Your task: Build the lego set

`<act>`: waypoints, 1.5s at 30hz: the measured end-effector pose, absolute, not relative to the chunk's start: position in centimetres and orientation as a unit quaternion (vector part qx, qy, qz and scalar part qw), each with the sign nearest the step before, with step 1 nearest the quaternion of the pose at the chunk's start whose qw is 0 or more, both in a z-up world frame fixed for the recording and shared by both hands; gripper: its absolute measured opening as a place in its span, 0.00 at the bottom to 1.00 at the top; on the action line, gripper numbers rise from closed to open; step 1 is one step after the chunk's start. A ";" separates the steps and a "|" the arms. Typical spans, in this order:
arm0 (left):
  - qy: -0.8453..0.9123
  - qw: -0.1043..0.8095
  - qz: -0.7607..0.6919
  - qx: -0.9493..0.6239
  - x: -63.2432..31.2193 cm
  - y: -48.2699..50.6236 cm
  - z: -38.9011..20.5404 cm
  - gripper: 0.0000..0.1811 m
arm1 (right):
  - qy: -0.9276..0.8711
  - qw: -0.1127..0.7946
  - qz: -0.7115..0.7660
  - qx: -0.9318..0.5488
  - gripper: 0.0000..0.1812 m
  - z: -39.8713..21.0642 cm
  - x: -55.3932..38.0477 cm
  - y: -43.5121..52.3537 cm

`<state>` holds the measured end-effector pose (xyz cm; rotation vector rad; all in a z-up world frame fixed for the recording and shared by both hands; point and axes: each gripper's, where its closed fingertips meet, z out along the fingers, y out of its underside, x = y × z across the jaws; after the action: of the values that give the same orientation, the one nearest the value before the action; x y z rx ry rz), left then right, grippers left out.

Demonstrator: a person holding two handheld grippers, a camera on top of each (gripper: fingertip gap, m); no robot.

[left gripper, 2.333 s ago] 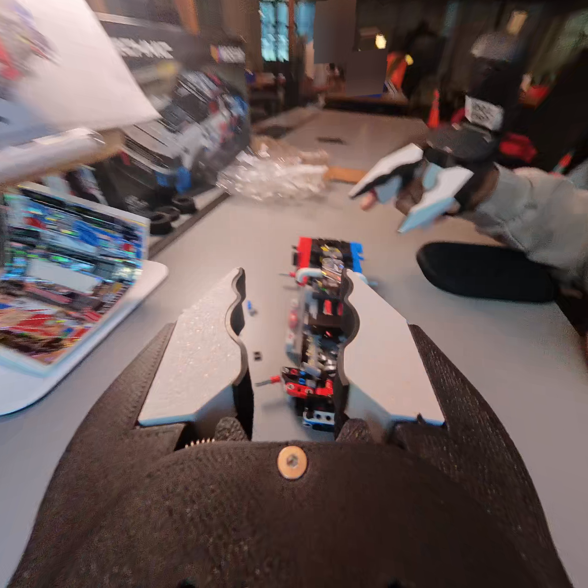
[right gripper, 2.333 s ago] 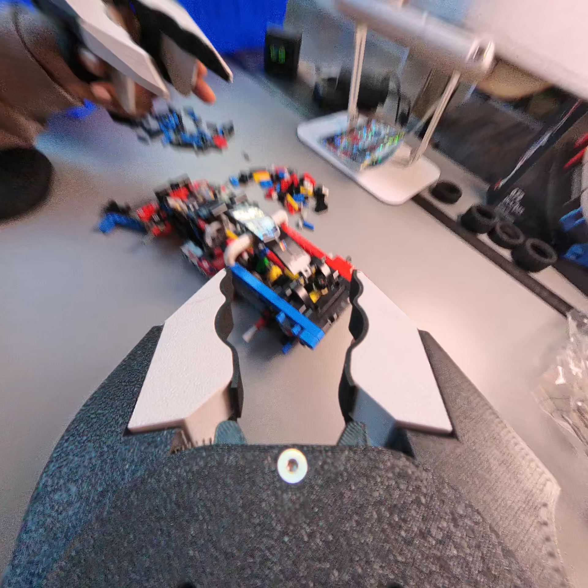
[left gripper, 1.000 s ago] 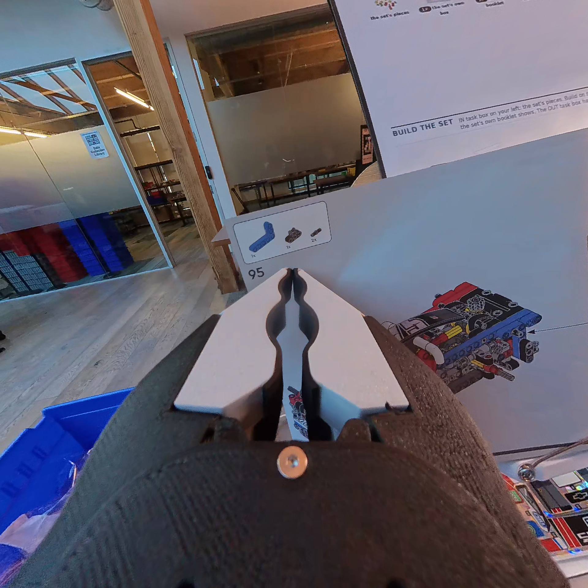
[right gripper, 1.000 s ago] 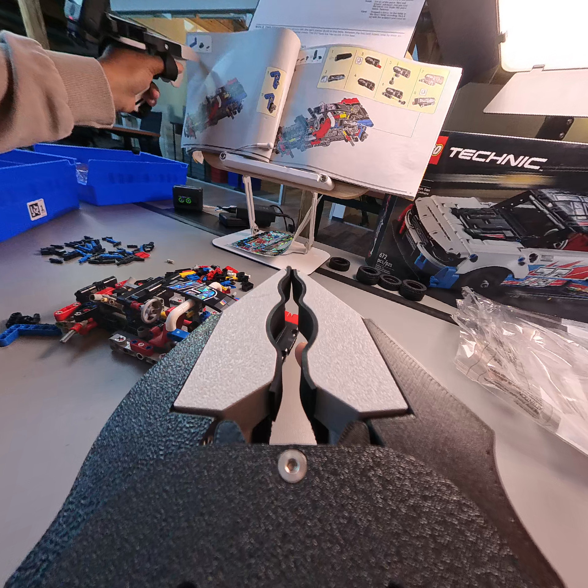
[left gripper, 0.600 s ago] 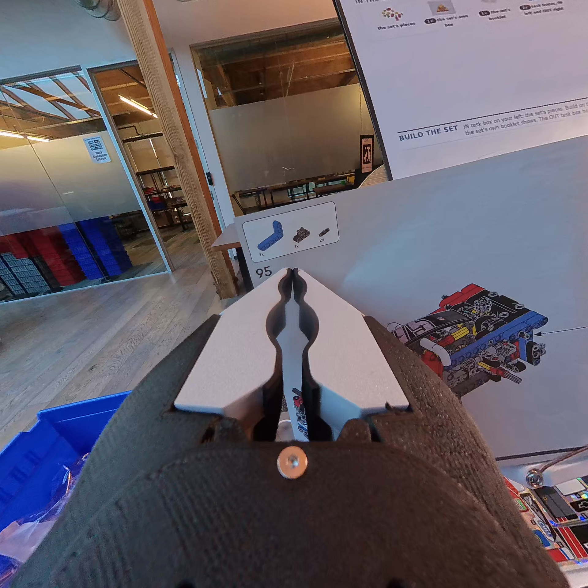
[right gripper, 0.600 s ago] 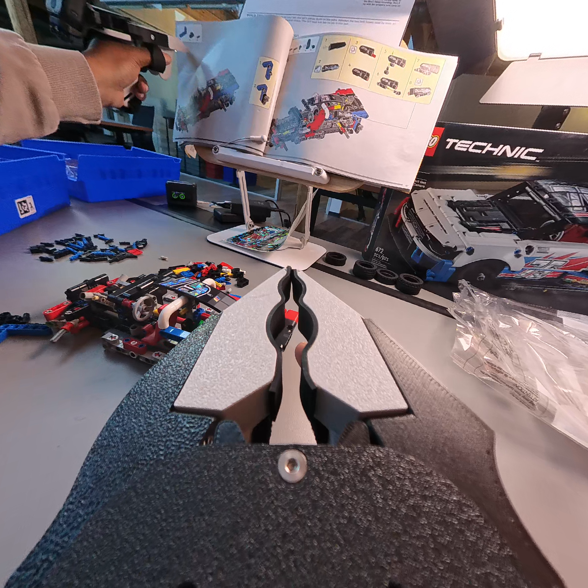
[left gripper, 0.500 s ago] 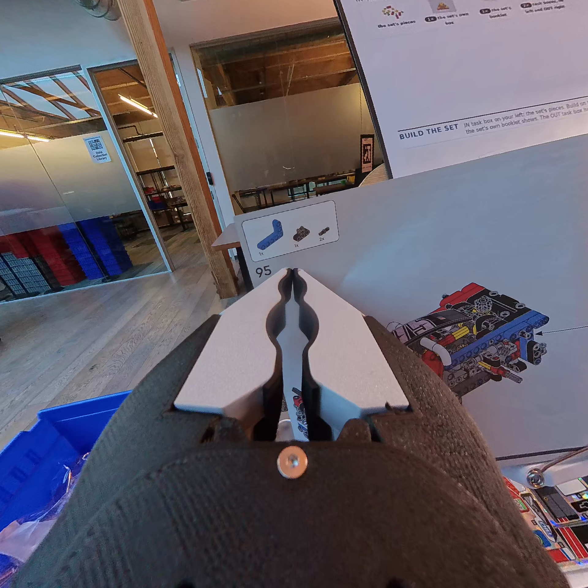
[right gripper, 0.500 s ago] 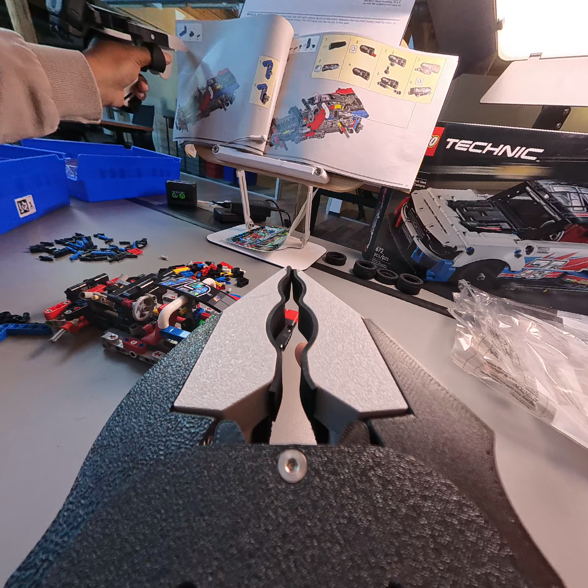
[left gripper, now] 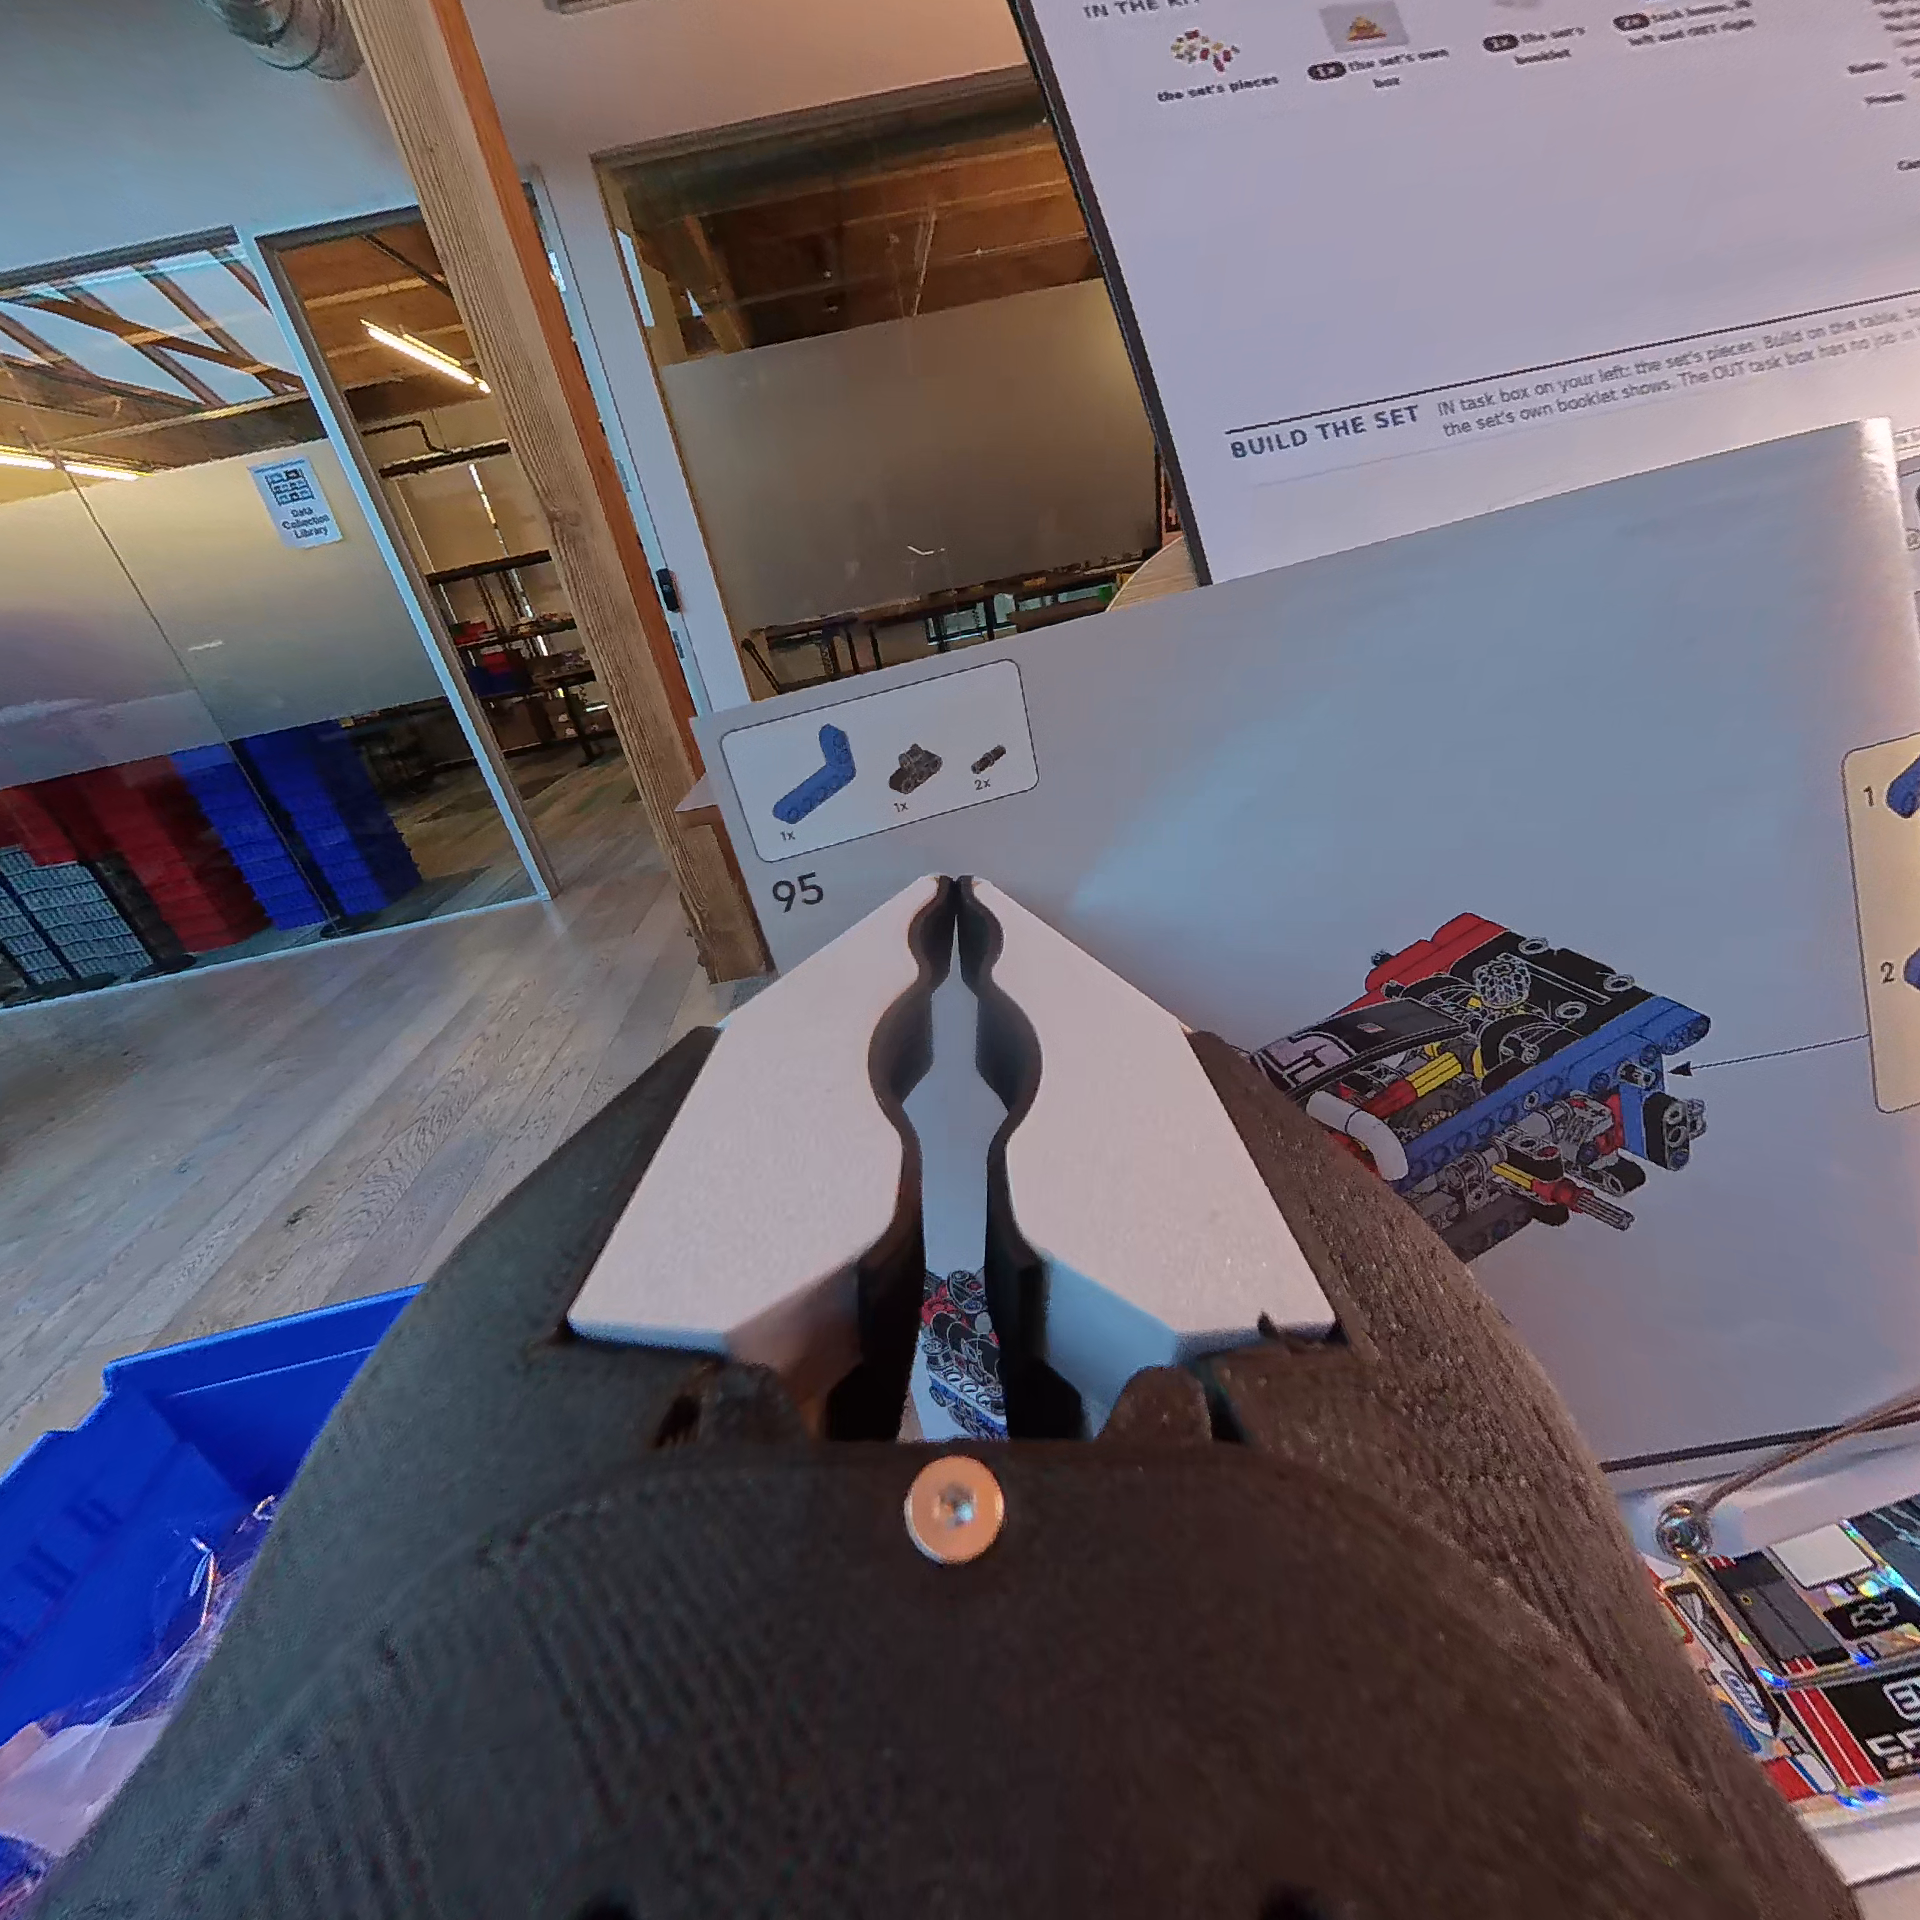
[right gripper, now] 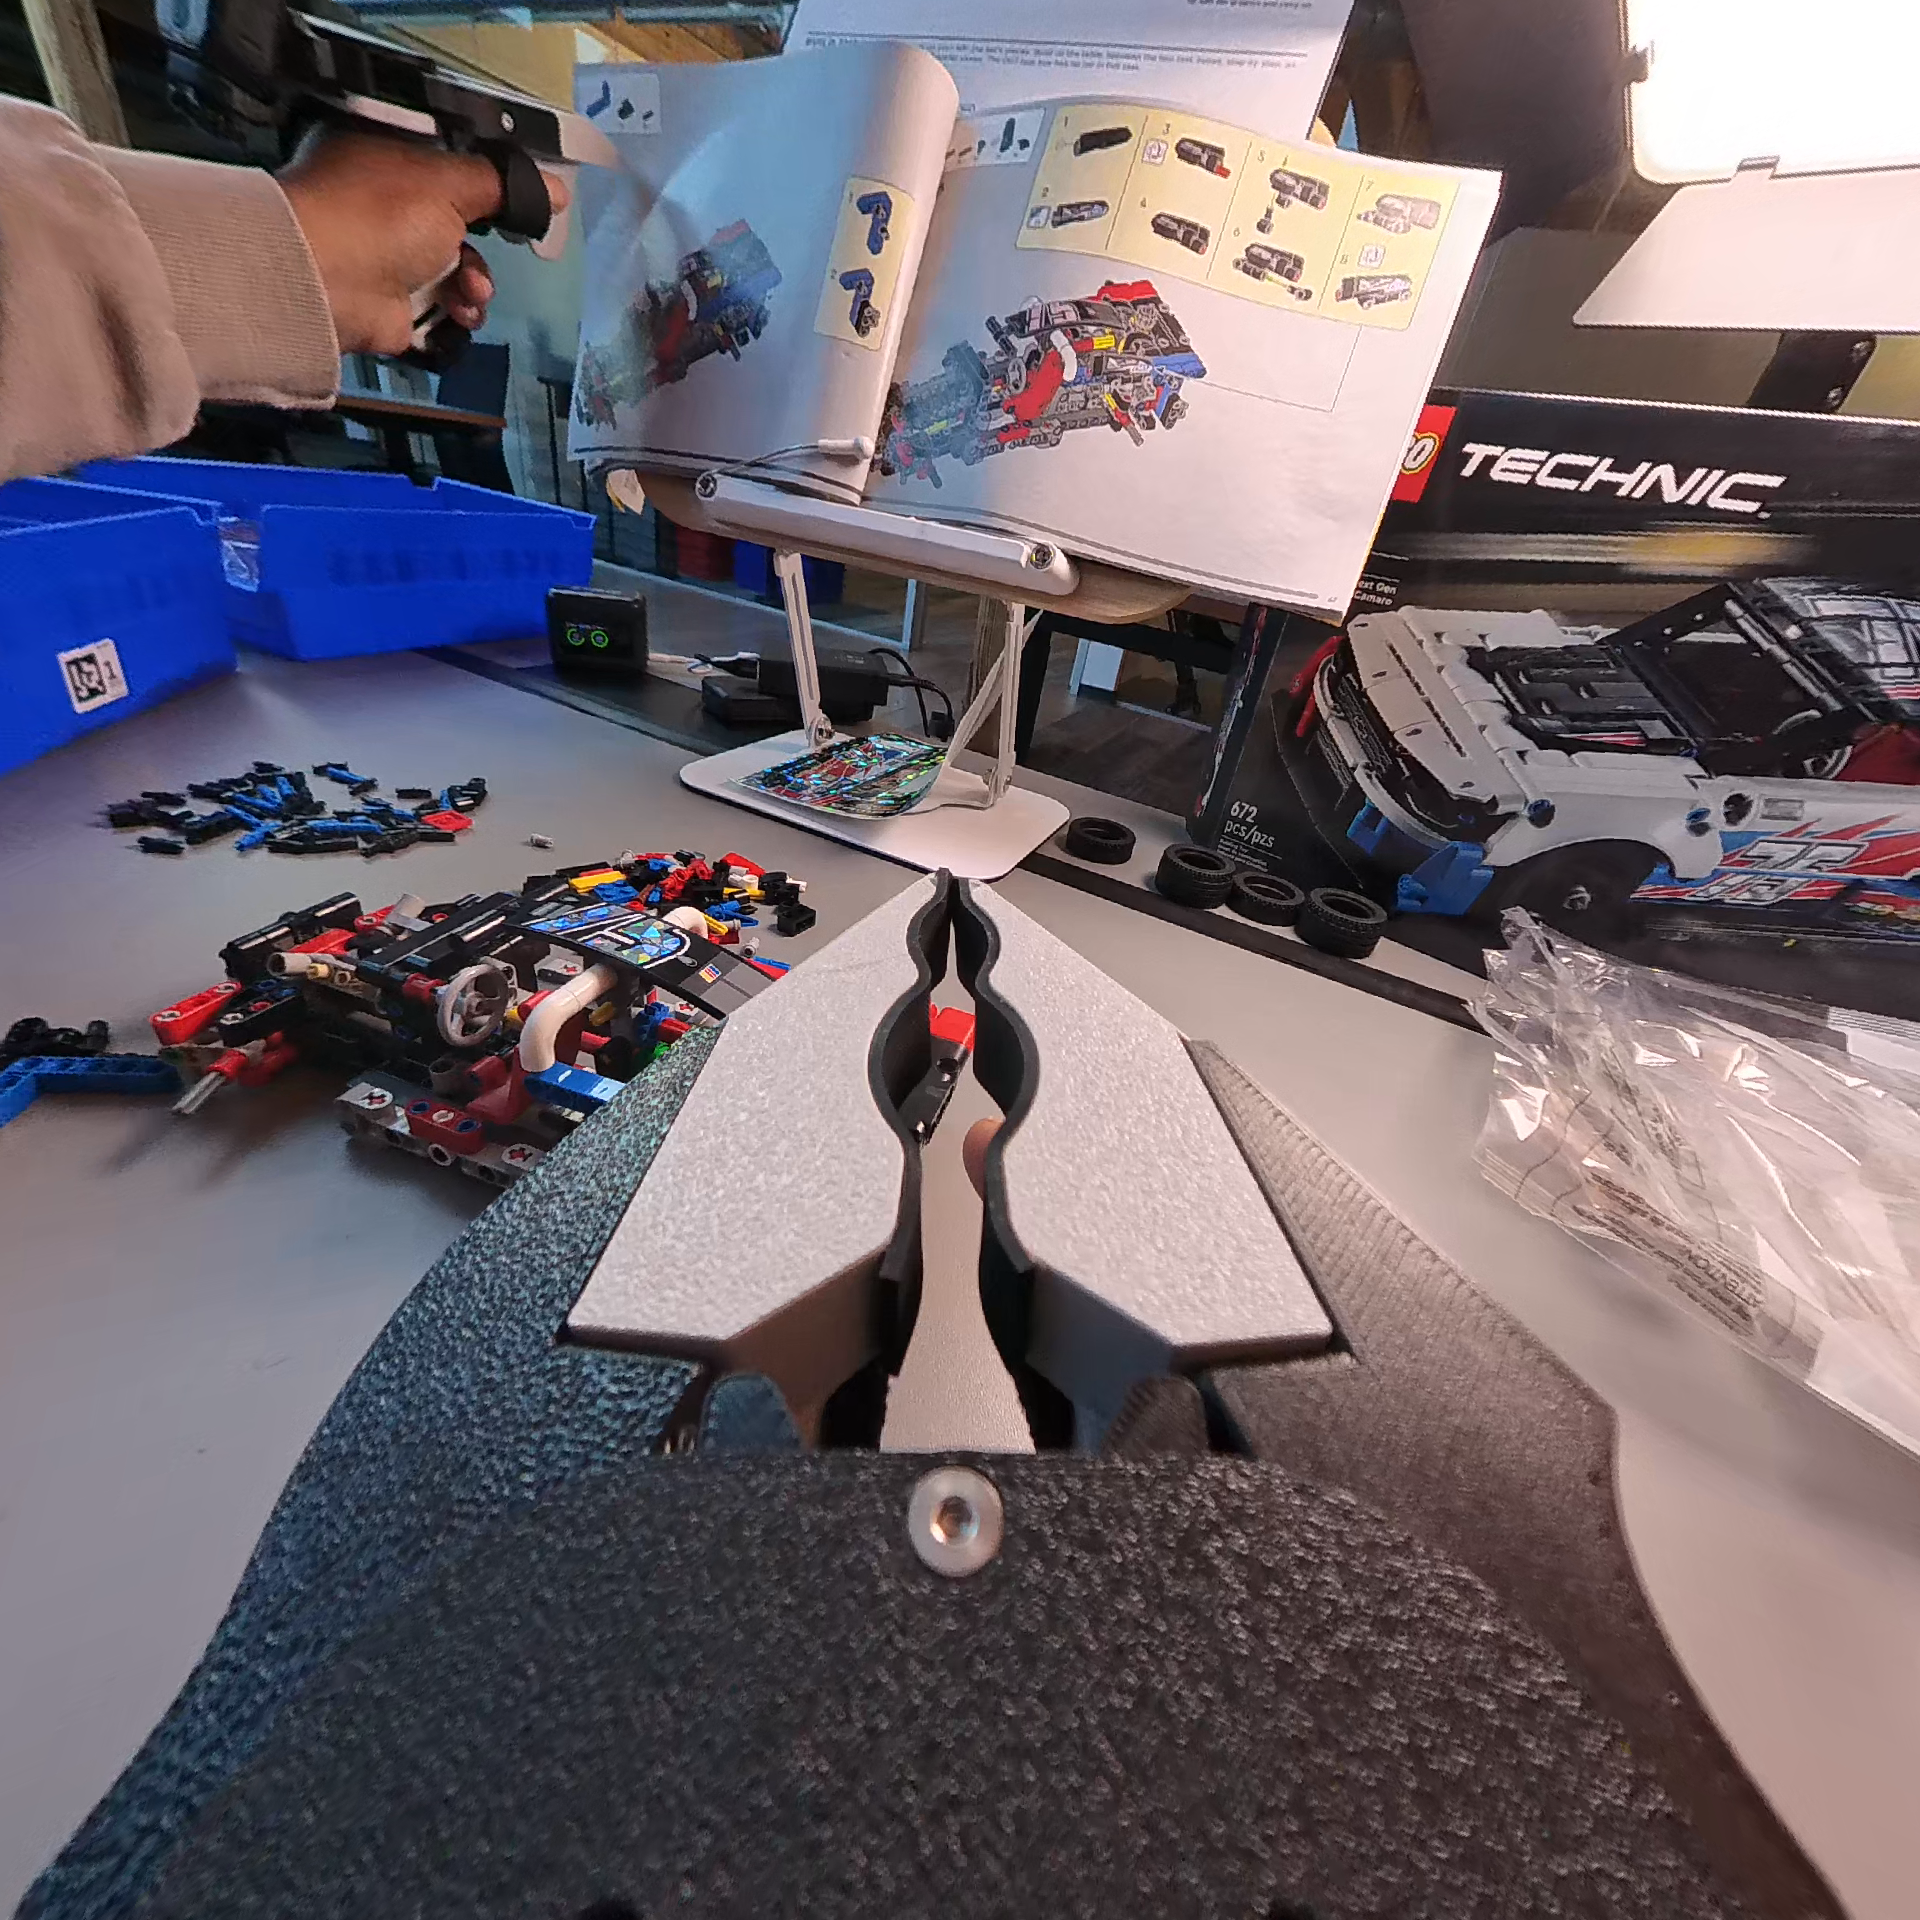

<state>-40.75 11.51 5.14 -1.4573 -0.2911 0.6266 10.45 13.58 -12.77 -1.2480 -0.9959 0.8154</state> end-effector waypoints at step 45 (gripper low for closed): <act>-0.026 0.709 0.139 -0.691 -22.9 13.4 -6.1 0.00 | -0.428 0.593 0.347 -0.587 0.04 -14.3 10.5 14.7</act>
<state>-22.88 13.41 -6.07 -1.5333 -0.0584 0.3093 10.48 14.69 -14.30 -1.3649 -0.9951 0.8078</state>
